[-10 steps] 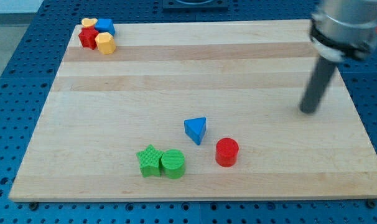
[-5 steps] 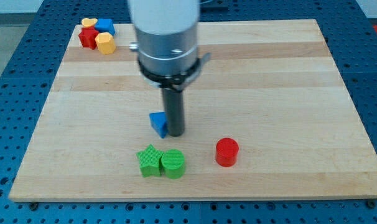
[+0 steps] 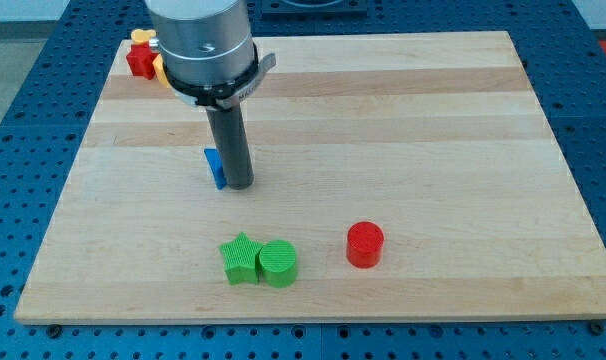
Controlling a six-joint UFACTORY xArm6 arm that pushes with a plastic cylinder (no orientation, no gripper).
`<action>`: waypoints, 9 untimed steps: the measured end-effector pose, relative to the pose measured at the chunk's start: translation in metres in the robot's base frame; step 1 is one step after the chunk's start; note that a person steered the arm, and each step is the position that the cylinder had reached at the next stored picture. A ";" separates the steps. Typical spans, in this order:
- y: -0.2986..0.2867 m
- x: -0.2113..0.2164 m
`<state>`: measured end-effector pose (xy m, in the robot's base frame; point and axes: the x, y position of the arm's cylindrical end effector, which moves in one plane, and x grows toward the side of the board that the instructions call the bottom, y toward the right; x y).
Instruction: Place blue triangle to the bottom right of the yellow hexagon
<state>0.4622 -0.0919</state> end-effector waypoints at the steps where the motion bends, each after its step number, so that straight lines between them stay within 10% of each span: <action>1: 0.000 0.007; 3: -0.022 0.027; 6: -0.016 -0.067; 9: -0.023 -0.040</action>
<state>0.4224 -0.1145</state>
